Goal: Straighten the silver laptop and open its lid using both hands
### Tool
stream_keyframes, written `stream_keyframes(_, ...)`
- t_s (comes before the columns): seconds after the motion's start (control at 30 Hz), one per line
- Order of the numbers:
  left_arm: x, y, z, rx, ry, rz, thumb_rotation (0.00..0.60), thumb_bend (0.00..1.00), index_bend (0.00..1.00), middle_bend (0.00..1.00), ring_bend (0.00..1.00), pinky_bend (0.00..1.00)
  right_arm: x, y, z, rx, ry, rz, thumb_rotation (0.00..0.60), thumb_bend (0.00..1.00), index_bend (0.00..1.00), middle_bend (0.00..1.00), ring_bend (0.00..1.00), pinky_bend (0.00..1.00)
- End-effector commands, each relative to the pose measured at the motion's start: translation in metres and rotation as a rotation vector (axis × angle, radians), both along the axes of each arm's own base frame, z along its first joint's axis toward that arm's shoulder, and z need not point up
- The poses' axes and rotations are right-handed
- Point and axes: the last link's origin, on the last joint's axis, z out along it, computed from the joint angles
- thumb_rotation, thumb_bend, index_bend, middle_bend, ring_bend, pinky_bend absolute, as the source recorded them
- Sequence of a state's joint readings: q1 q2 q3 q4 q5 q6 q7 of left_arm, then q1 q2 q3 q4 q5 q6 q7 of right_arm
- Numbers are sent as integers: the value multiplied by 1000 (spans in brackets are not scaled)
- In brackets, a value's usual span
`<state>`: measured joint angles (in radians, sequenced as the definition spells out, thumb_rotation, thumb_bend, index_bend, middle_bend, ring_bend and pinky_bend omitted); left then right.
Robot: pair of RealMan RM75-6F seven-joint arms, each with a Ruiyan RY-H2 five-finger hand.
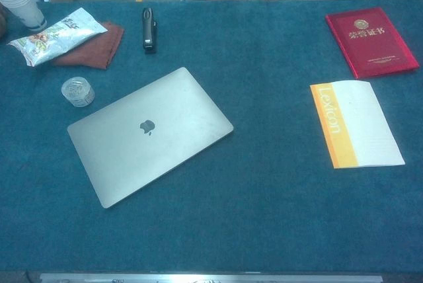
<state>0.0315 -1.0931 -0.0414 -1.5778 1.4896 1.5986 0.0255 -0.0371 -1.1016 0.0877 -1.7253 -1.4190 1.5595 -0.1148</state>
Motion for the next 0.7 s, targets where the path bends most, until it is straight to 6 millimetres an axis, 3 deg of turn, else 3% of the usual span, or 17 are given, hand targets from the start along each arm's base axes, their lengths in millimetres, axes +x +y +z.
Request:
stream_keyframes(0.03, 0, 0, 0, -4, 0, 3, 600, 311, 129, 104, 3, 0, 0, 0, 0, 0, -1, 0, 600, 269, 0, 61, 8, 100)
stream_keyframes(0.4, 4, 2, -3, -69, 16, -35, 600, 312, 129, 104, 3, 0, 2, 1, 1, 3, -6, 12, 600, 270, 0, 61, 8, 100)
stream_keyframes(0.7, 15, 19, -15, -250, 76, -146, 600, 311, 130, 103, 4, 0, 9, -2, 4, 21, -3, 31, 600, 268, 0, 61, 8, 100)
